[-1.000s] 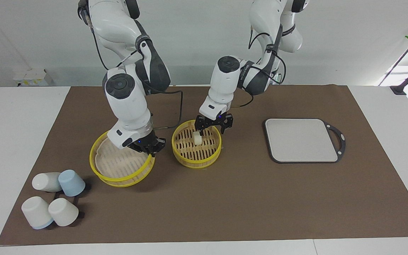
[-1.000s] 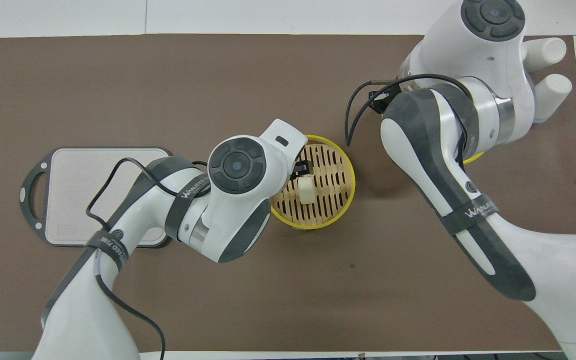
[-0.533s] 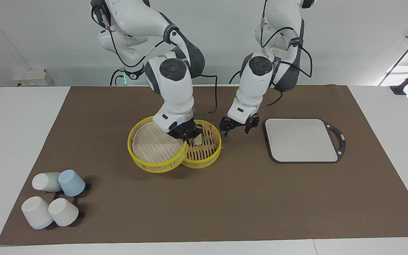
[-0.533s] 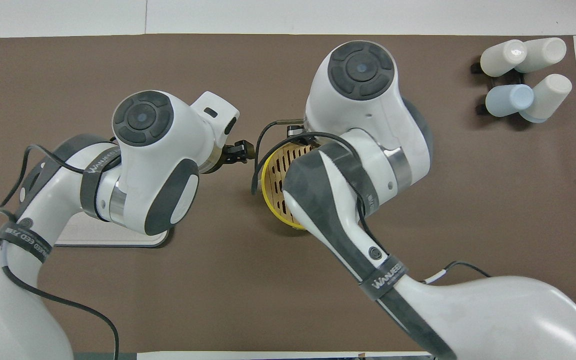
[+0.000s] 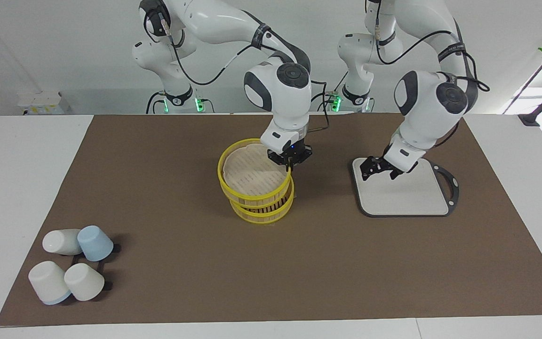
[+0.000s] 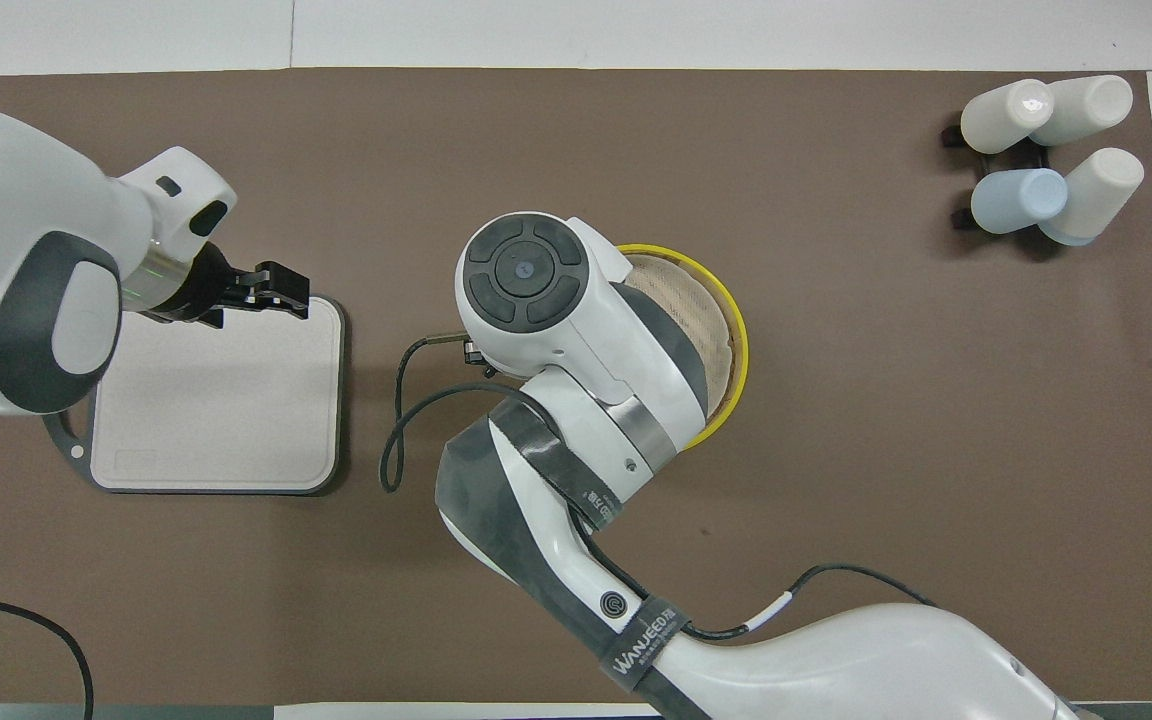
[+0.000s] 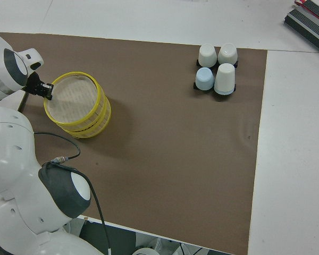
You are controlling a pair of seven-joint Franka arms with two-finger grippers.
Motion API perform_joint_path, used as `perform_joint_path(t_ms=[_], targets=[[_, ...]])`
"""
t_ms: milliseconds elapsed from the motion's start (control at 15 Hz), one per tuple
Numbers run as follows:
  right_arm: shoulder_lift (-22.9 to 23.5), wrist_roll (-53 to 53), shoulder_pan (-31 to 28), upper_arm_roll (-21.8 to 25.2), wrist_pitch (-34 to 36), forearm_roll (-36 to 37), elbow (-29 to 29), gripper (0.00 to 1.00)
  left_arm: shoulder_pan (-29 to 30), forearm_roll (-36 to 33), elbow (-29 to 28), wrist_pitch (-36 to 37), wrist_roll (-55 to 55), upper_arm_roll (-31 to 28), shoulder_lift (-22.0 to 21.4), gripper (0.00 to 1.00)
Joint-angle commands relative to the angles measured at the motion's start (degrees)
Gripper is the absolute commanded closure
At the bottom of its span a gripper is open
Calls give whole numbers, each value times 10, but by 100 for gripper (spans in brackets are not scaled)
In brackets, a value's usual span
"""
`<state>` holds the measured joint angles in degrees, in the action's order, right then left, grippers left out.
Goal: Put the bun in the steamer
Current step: 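Withdraw the left gripper while the right gripper brings the lid over the steamer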
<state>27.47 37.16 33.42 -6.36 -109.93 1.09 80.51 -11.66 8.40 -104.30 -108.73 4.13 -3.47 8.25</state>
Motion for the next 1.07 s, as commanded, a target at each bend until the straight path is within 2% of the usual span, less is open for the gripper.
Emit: perform_joint_path(t_ms=[0, 267, 600, 1000], targets=[[-3, 11, 5, 1, -12, -1, 4, 100, 44, 14, -12, 30, -69, 5, -25, 0], [-3, 11, 4, 1, -28, -1, 8, 100, 82, 10, -9, 49, -112, 0, -44, 0], [7, 10, 6, 1, -38, 3, 22, 100, 84, -31, 11, 84, -109, -1, -56, 0], [-1, 10, 4, 1, -53, 4, 54, 100, 84, -59, 20, 133, -106, -1, -96, 0]])
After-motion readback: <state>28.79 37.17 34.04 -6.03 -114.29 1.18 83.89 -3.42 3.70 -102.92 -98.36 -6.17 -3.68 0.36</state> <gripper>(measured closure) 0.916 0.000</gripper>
